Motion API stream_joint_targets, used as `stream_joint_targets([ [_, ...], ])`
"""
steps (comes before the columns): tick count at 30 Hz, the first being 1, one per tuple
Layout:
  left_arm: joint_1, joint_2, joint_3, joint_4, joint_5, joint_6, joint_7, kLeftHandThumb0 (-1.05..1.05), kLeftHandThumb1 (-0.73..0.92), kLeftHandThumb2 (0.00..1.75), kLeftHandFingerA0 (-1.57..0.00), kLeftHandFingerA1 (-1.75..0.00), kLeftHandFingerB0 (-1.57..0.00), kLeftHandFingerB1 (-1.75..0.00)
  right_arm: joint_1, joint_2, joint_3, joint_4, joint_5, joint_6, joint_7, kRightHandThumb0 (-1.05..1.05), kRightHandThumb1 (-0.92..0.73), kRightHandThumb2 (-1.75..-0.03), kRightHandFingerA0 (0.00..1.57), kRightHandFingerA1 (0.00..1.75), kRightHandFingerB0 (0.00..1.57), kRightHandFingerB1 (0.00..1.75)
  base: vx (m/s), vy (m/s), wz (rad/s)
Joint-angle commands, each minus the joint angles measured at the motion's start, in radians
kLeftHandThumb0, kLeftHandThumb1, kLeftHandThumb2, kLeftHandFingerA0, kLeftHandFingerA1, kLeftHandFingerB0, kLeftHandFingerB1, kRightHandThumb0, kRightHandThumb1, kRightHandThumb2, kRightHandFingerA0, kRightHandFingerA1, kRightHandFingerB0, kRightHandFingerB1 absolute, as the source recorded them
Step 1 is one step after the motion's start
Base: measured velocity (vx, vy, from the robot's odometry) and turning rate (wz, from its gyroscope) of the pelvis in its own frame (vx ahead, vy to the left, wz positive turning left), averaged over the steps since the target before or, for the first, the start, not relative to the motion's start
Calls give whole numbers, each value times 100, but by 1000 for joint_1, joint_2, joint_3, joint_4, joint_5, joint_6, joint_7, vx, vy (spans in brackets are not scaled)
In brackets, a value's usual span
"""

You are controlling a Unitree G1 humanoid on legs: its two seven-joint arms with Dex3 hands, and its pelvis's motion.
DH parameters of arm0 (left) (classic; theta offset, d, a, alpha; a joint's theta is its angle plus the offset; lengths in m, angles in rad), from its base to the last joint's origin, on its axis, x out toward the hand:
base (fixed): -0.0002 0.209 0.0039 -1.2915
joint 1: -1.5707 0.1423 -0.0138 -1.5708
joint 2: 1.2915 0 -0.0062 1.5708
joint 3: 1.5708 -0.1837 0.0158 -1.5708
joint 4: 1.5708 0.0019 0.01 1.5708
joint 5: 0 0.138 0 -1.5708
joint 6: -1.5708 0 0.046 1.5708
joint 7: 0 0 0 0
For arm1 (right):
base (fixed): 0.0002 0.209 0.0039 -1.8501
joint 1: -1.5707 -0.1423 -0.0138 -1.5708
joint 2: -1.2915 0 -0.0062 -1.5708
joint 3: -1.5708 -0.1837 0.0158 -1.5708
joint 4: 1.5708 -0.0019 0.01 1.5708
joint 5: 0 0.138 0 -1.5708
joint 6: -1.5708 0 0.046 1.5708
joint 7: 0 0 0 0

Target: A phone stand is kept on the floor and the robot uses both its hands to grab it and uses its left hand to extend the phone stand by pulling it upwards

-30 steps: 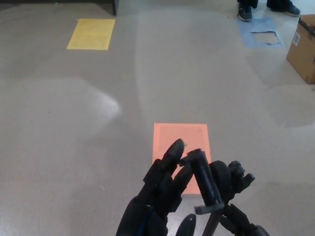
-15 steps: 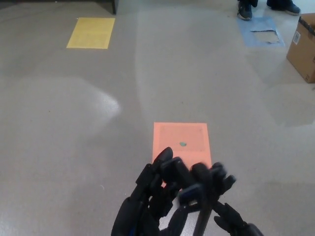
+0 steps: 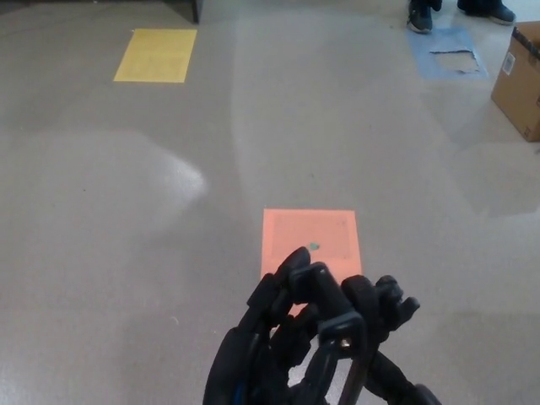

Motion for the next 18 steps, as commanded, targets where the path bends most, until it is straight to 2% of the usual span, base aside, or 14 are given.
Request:
stream_joint_targets([
  [1,-25,-34,-41,-25,35,37,30,-85,56,92,-9,-31,-8,-14,-9,-2,1,3,-13,11,-19,-71,-43,-88,0,48,0,25,0,0,0],
  [3,-28,-37,-54,-32,37,43,36,-85,57,93,-8,-29,-7,-14,-13,3,2,17,-23,15,-36,-74,-44,-87,5,58,0,27,0,0,0],
  [4,-30,-38,-57,-34,33,47,36,-85,56,93,-8,-27,-7,-13,-15,6,2,24,-25,16,-41,-76,-59,-58,4,57,0,35,0,0,0],
  [5,-28,-45,-59,-36,16,53,34,-85,56,92,-8,-27,-7,-14,-14,12,1,27,-22,28,-45,-77,-46,-83,7,58,4,30,0,0,0],
  [9,-16,-62,-80,-58,-15,76,45,-85,56,91,-9,-27,-8,-14,-26,29,-7,63,-9,36,-52,-69,-43,-81,1,55,2,41,0,0,0],
  [10,-8,-62,-86,-65,-21,82,47,-85,56,91,-9,-28,-9,-15,-30,29,-7,83,-9,25,-56,-39,-35,-94,2,54,0,52,0,0,0],
  [11,-6,-60,-89,-69,-21,85,49,-85,56,91,-9,-28,-9,-15,-33,30,-7,91,-12,22,-61,-39,-35,-94,2,54,0,52,0,0,0],
  [12,-4,-60,-89,-70,-23,85,49,-77,52,90,-7,-34,-6,-23,-38,29,-7,105,-18,10,-71,-61,-57,-57,17,63,19,47,0,0,0],
  [13,5,-65,-94,-77,-26,87,60,-76,51,89,-5,-42,-4,-30,-50,29,-10,134,-22,-14,-89,-61,-57,-57,24,66,27,49,0,0,0],
  [14,11,-70,-96,-78,-28,86,68,-37,36,95,0,-49,0,-47,-53,36,-17,144,-13,-16,-95,-55,-56,-57,40,73,39,51,0,0,0],
  [15,15,-74,-95,-77,-30,83,74,-37,36,95,0,-49,0,-47,-57,47,-27,154,-1,-19,-104,-55,-56,-57,40,73,39,51,0,0,0],
  [16,20,-78,-95,-77,-36,85,80,-65,63,59,-20,-31,-21,-29,-61,58,-40,177,22,-51,-104,-49,-55,-56,60,80,55,54,0,0,0],
  [17,24,-82,-96,-76,-36,83,89,-61,61,59,-27,-33,-26,-31,-68,64,-49,200,35,-79,-106,-46,-56,-57,82,91,81,64,0,0,0],
  [18,27,-92,-101,-73,-8,87,126,-44,57,57,-47,-45,-58,-47,-81,72,-60,233,40,-103,-117,-42,-59,-58,92,126,97,95,0,0,0],
])
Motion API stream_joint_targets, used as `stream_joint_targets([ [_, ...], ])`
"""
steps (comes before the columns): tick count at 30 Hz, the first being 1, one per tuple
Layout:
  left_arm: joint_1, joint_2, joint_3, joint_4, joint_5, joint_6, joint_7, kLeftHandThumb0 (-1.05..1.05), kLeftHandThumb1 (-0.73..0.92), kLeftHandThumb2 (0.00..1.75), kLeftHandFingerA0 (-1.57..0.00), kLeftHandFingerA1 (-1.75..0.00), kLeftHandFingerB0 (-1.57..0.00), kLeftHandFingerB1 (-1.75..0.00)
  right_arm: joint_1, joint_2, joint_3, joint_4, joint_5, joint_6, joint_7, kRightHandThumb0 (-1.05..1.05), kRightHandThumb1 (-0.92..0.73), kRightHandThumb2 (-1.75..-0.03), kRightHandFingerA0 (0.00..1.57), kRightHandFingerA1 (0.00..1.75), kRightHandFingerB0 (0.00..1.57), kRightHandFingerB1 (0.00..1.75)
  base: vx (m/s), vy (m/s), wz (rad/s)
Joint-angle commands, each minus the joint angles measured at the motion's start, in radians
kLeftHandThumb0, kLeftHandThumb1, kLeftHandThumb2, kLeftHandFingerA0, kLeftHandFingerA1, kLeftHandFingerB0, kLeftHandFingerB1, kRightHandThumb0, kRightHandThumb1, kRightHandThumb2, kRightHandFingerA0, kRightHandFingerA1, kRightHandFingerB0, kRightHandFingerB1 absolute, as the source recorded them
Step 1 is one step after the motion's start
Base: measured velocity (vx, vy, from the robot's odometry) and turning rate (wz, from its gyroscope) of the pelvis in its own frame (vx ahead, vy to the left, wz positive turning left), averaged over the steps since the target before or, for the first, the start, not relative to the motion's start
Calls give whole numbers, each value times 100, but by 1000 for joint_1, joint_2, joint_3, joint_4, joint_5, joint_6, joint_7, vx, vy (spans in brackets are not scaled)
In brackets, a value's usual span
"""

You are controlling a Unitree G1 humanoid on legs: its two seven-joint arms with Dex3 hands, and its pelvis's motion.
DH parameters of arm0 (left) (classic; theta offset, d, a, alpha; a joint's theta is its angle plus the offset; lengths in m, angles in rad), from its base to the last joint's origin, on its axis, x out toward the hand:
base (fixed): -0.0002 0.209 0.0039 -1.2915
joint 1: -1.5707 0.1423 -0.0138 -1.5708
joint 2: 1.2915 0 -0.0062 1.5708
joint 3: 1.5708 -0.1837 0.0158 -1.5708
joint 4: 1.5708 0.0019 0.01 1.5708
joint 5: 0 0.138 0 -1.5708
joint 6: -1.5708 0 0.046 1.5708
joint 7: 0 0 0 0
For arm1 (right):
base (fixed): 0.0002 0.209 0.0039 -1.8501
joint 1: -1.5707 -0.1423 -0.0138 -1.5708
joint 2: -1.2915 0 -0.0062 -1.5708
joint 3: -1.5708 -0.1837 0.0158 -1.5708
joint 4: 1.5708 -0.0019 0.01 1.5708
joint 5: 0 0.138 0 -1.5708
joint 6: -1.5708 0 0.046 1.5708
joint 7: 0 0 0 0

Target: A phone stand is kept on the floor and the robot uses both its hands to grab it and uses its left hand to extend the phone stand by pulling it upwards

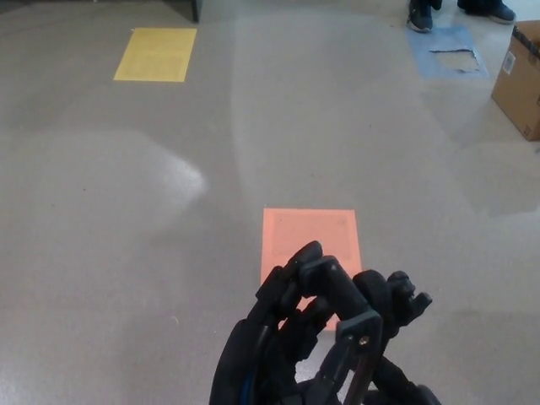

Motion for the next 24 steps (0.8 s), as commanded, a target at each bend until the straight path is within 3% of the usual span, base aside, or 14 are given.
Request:
stream_joint_targets([
  [1,35,-111,-77,-30,39,38,119,-44,57,57,-47,-45,-58,-47,-36,36,-43,109,45,-108,-57,-42,-59,-58,92,126,97,95,0,0,0],
  [3,23,-99,-90,-21,106,26,155,-36,58,57,-57,-79,-57,-91,-44,43,-52,132,46,-130,-63,-43,-62,-60,92,134,98,100,0,0,0],
  [4,17,-91,-99,-24,153,39,183,-26,63,53,-56,-132,-45,-155,-49,47,-57,150,52,-158,-63,-43,-64,-59,95,142,99,104,0,0,0],
  [5,11,-86,-106,-25,195,50,211,-15,68,53,-63,-171,-52,-175,-57,57,-60,167,52,-168,-73,-45,-68,-60,103,153,104,102,0,0,0],
  [7,13,-91,-108,-22,195,52,222,-15,71,55,-65,-175,-54,-175,-60,66,-66,175,55,-168,-81,-47,-69,-60,106,145,106,88,0,0,0],
  [8,26,-116,-102,-22,156,72,236,-11,71,58,-65,-175,-49,-175,-58,87,-76,176,56,-147,-111,-55,-50,-92,137,146,108,121,0,0,0],
  [10,31,-125,-99,-26,135,87,242,-9,72,57,-62,-175,-49,-175,-57,108,-95,176,78,-126,-109,-49,-66,-61,111,175,107,145,0,0,0],
  [11,31,-123,-99,-29,132,90,242,-8,71,57,-61,-175,-48,-175,-56,114,-99,174,78,-114,-115,-52,-49,-93,137,144,112,117,0,0,0],
  [13,33,-121,-100,-34,127,91,242,-7,71,58,-62,-175,-48,-175,-52,126,-106,158,69,-78,-131,-52,-65,-60,114,175,113,140,0,0,0],
  [14,33,-122,-101,-35,131,91,249,-7,71,57,-62,-175,-48,-175,-53,130,-108,157,68,-74,-131,-57,-49,-92,140,147,117,121,0,0,0],
  [16,35,-125,-100,-33,128,77,254,-7,72,57,-61,-175,-47,-175,-55,133,-109,166,65,-101,-127,-53,-66,-60,110,160,113,106,0,0,0],
  [21,35,-147,-96,-30,98,75,269,-9,71,56,-63,-175,-50,-175,-57,129,-114,183,82,-140,-100,-50,-67,-62,105,173,109,145,0,0,0],
  [23,36,-149,-91,-32,78,73,263,-23,59,73,-101,-149,-79,-136,-59,129,-113,198,75,-152,-112,-49,-67,-64,105,175,105,165,0,0,0],
  [24,35,-150,-92,-31,82,73,268,-11,70,56,-62,-175,-47,-175,-58,130,-115,199,79,-156,-111,-48,-66,-64,105,175,104,167,0,0,0],
])
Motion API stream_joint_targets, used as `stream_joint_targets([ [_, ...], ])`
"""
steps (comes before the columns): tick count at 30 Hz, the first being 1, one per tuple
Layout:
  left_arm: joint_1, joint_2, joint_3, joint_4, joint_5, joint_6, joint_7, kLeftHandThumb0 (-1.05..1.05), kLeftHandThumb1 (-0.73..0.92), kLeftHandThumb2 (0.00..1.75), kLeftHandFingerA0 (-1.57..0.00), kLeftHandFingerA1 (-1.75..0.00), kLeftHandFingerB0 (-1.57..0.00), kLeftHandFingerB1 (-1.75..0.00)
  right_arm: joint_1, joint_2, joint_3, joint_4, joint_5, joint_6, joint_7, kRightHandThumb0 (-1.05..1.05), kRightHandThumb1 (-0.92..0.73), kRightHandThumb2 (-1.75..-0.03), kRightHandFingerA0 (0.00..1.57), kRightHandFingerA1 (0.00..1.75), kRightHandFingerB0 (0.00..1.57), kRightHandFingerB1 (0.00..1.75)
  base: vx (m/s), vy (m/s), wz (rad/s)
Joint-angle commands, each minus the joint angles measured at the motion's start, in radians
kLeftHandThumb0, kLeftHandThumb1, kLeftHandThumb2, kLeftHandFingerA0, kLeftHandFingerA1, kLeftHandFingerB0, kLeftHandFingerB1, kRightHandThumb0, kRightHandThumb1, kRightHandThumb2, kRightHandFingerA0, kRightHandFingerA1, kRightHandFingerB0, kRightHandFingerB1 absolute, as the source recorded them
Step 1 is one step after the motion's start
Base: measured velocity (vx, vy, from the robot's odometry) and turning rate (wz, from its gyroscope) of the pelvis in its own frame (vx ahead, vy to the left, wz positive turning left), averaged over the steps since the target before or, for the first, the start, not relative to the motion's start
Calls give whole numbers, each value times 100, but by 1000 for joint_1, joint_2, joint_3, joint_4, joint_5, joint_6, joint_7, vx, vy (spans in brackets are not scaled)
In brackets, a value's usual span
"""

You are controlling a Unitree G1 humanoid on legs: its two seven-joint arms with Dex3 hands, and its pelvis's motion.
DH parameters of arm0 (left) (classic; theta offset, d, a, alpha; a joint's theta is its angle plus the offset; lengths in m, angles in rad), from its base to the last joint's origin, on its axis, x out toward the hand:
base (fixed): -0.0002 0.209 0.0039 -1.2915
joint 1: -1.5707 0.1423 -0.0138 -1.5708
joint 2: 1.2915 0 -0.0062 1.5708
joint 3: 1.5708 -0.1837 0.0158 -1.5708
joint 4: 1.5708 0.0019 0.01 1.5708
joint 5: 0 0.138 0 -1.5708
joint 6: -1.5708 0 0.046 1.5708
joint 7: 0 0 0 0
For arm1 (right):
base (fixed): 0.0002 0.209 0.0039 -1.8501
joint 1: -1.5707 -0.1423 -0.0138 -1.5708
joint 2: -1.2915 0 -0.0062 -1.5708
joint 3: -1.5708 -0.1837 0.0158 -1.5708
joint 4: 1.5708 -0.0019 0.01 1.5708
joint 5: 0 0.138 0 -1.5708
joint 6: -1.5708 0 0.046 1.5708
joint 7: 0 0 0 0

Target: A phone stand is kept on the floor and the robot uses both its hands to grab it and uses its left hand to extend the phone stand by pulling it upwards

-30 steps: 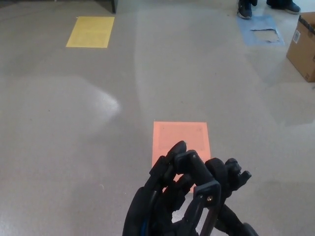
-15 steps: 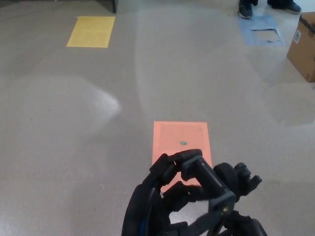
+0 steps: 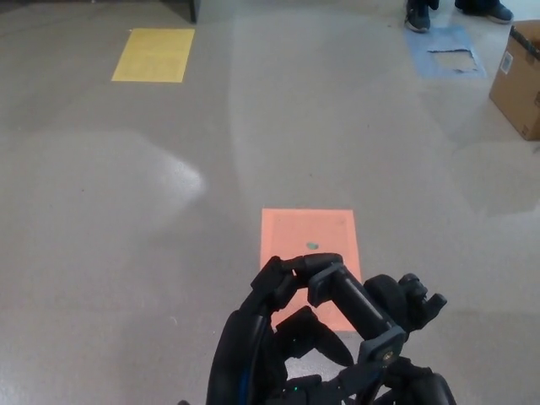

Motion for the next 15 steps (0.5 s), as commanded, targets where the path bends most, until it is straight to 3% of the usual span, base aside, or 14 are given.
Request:
stream_joint_targets([
  [1,53,-160,-67,-10,7,63,137,-11,70,56,-62,-175,-47,-175,18,23,-4,26,51,-99,20,-48,-66,-64,105,175,104,167,0,0,0],
  [2,49,-162,-65,-8,10,59,140,-11,70,55,-61,-175,-47,-175,15,21,-4,30,49,-96,20,-49,-67,-62,105,174,106,159,0,0,0],
  [8,2,-154,-78,-84,61,134,168,-13,73,51,-56,-175,-45,-175,13,7,2,40,15,-73,-22,-51,-68,-65,106,175,104,169,0,0,0],
  [9,-12,-153,-78,-101,65,144,169,-14,73,54,-58,-175,-44,-175,13,6,1,41,16,-68,-23,-51,-70,-61,108,156,107,161,0,0,0],
  [13,-83,-172,-70,-190,39,192,169,-17,69,55,-64,-175,-50,-175,31,-2,-2,44,21,-76,-25,-55,-70,-62,102,158,102,163,0,0,0],
  [14,-116,-190,-67,-226,26,216,173,-14,68,55,-69,-175,-56,-175,39,-7,-4,42,24,-79,-21,-37,-54,-107,126,128,130,130,0,0,0],
  [15,-148,-209,-63,-253,5,232,172,-11,69,56,-69,-175,-56,-175,45,-11,-7,42,26,-82,-21,-37,-53,-107,125,128,130,130,0,0,0],
])
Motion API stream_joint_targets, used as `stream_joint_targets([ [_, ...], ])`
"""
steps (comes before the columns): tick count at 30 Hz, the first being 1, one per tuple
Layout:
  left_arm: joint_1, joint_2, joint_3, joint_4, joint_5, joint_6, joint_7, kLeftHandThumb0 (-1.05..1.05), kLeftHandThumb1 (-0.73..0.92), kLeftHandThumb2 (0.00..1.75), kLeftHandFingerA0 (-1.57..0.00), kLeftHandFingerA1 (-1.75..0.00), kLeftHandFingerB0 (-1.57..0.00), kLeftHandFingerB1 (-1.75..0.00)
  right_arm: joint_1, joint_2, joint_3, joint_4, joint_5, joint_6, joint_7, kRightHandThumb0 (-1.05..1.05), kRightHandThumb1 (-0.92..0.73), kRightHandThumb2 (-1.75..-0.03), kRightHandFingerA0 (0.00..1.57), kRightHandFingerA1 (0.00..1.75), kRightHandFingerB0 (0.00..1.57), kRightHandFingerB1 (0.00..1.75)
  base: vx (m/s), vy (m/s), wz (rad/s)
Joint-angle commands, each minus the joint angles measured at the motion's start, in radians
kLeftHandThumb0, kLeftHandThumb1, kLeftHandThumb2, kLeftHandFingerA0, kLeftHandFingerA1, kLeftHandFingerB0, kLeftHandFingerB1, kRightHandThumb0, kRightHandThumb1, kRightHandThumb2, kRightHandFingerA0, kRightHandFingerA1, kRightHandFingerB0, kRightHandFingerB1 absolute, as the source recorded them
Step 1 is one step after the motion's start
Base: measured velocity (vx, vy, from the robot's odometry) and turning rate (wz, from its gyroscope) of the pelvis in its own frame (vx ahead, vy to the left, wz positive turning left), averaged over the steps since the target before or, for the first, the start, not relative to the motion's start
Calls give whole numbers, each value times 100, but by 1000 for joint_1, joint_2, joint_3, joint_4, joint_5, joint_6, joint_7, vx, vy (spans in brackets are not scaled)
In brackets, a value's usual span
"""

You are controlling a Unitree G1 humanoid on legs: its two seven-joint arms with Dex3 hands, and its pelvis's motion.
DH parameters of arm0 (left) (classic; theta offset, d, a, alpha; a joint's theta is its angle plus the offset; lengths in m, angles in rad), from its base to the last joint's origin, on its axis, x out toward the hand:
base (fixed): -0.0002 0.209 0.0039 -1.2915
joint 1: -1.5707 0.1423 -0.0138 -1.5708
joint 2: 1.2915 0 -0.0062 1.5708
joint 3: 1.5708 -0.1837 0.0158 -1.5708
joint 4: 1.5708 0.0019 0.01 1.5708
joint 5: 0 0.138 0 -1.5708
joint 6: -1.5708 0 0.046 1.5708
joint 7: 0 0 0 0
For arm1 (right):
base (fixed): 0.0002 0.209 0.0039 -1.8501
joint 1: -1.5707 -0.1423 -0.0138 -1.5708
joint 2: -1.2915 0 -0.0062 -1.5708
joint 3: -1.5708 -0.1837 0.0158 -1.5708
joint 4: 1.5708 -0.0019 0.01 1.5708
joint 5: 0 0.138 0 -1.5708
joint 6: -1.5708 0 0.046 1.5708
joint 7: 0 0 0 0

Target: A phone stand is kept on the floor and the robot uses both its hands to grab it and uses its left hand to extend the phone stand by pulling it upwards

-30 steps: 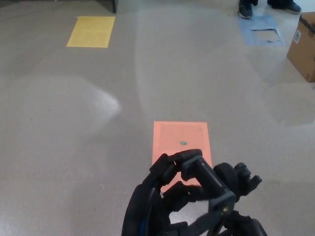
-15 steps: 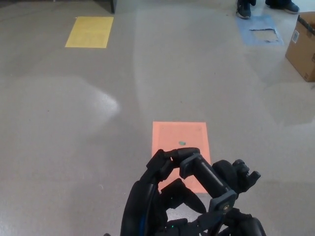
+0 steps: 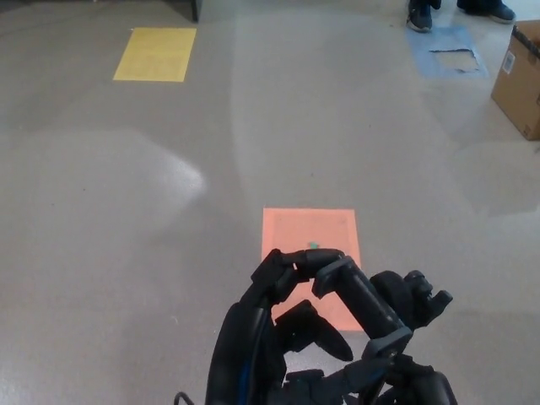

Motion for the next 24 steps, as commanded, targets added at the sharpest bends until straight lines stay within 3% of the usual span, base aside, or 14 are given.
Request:
stream_joint_targets([
  [1,-141,-228,-48,-188,-21,156,131,-16,57,76,-111,-151,-92,-140,55,-15,-6,17,21,-52,1,-61,-72,-69,96,168,94,164,0,0,0],
  [2,-163,-236,-45,-202,-29,163,128,-16,57,76,-111,-151,-92,-140,56,-14,-8,15,22,-45,-3,-61,-72,-69,96,168,94,164,0,0,0],
  [3,-193,-244,-42,-218,-22,180,132,-8,69,57,-72,-175,-59,-175,56,-16,-9,13,19,-43,-6,-61,-73,-68,96,168,95,163,0,0,0],
  [5,-243,-252,-35,-241,-6,214,137,-8,69,57,-73,-175,-61,-175,53,-16,-11,15,18,-39,-13,-62,-71,-68,95,165,98,159,0,0,0],
  [6,-304,-273,-20,-261,-1,250,146,-6,69,57,-75,-175,-64,-175,48,-16,-9,10,10,-11,-19,-61,-76,-63,95,168,97,147,0,0,0],
  [13,-559,-314,70,-276,0,327,165,-4,67,59,-81,-175,-67,-175,34,-13,-7,51,11,-54,-22,-60,-78,-63,99,166,96,143,0,0,0],
  [14,-604,-313,88,-272,-1,335,167,-5,64,60,-84,-175,-73,-175,35,-12,-7,55,11,-55,-23,-62,-62,-102,126,140,102,122,0,0,0],
  [15,-665,-311,113,-266,-2,347,169,-5,64,60,-84,-175,-73,-175,35,-11,-7,59,12,-57,-25,-62,-62,-102,126,140,102,122,0,0,0],
  [16,-695,-310,124,-261,1,352,174,-5,63,61,-86,-175,-74,-175,34,-12,-8,63,12,-57,-25,-61,-79,-64,97,168,95,143,0,0,0],
  [21,-896,-302,216,-235,-17,413,192,-11,57,62,-90,-174,-77,-175,37,-9,-16,70,25,-60,-18,-60,-77,-66,95,171,91,148,0,0,0],
  [22,-925,-296,227,-224,-16,404,188,-7,59,62,-85,-175,-86,-174,36,-11,-15,74,22,-65,-21,-60,-77,-66,95,170,91,149,0,0,0],
  [24,-969,-298,245,-213,-8,410,192,-10,53,60,-86,-170,-87,-169,37,-12,-15,75,21,-67,-22,-61,-79,-64,94,168,92,144,0,0,0],
])
